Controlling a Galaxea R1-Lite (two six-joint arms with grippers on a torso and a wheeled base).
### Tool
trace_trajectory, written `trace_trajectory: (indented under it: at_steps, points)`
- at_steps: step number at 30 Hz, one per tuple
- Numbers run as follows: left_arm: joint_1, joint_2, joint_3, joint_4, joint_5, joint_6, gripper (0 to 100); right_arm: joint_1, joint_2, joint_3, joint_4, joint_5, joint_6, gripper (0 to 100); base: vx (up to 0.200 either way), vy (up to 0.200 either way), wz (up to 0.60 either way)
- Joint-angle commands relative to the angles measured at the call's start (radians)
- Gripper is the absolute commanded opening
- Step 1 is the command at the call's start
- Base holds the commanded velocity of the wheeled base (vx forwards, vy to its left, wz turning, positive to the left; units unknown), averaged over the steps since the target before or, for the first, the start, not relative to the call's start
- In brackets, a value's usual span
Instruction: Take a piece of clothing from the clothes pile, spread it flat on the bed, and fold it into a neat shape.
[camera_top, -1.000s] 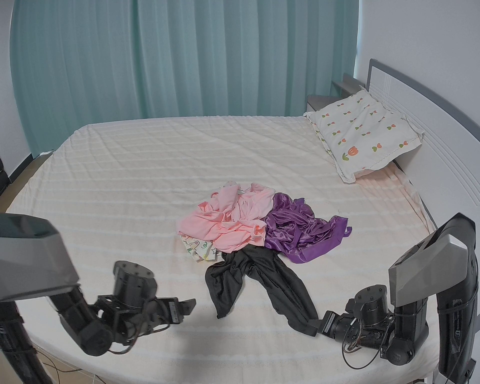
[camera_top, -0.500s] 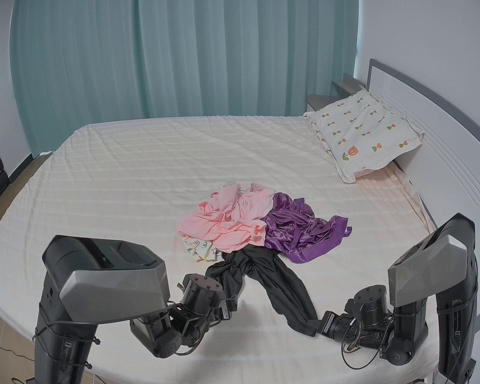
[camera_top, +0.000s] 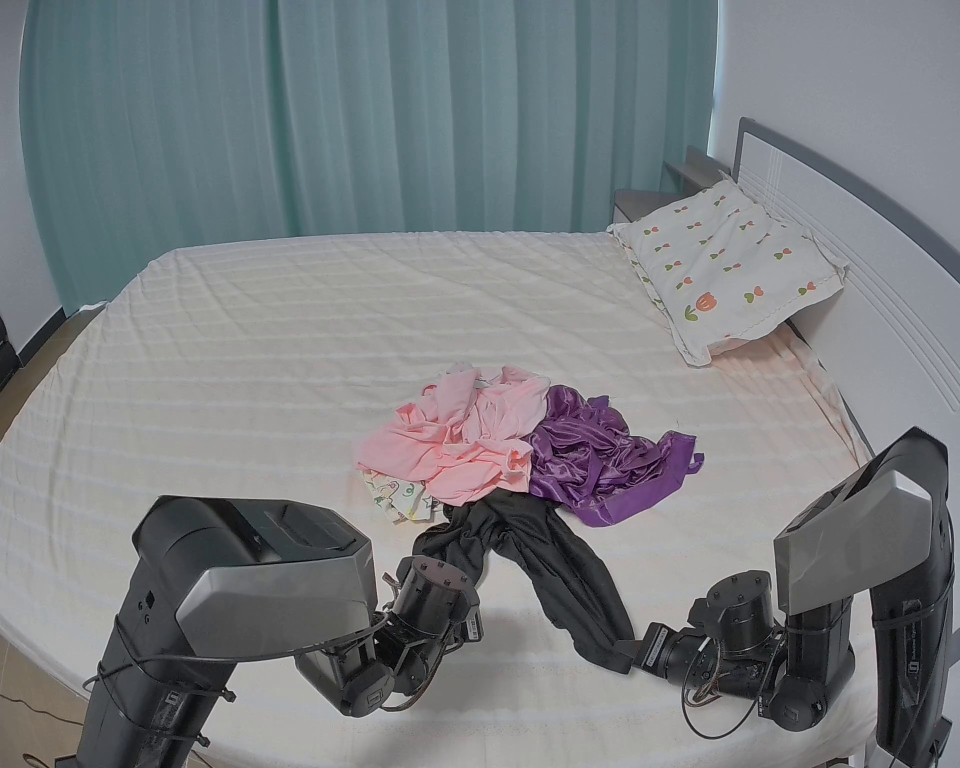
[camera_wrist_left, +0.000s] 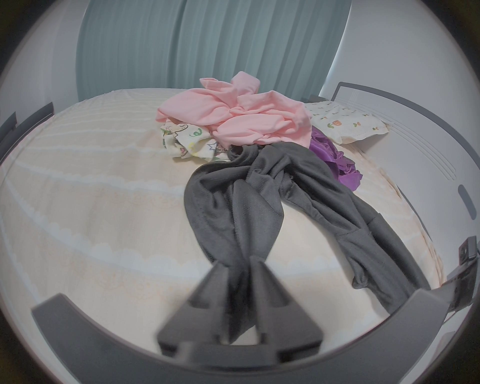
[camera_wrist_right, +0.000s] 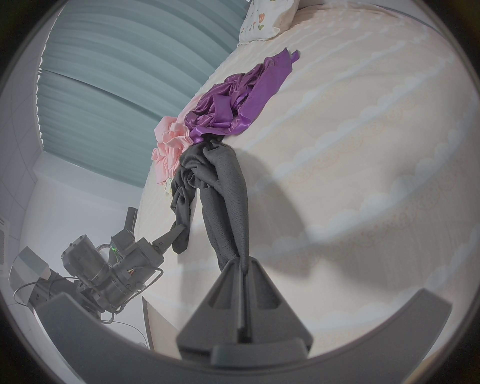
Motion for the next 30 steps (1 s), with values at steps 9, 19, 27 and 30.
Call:
trace_trajectory:
  at_steps: [9, 19, 27, 30]
  points:
    - [0.004, -0.118, 0.134, -0.113, 0.095, -0.031, 0, 0.039, -0.024, 0.006, -0.018, -0.022, -0.003, 0, 0.0, 0.0, 0.0]
    - [-0.008, -0.478, 0.259, -0.257, 0.1, -0.029, 0, 0.04, -0.504, -0.024, -0.015, -0.049, -0.012, 0, 0.0, 0.0, 0.0]
    - [-0.008, -0.692, 0.196, -0.251, 0.103, 0.089, 0, 0.057, -0.786, -0.236, -0.002, 0.034, -0.192, 0, 0.0, 0.0, 0.0]
    - [-0.008, -0.77, 0.164, -0.25, 0.103, 0.13, 0, 0.063, -0.872, -0.32, 0.122, 0.038, -0.193, 0, 0.0, 0.0, 0.0]
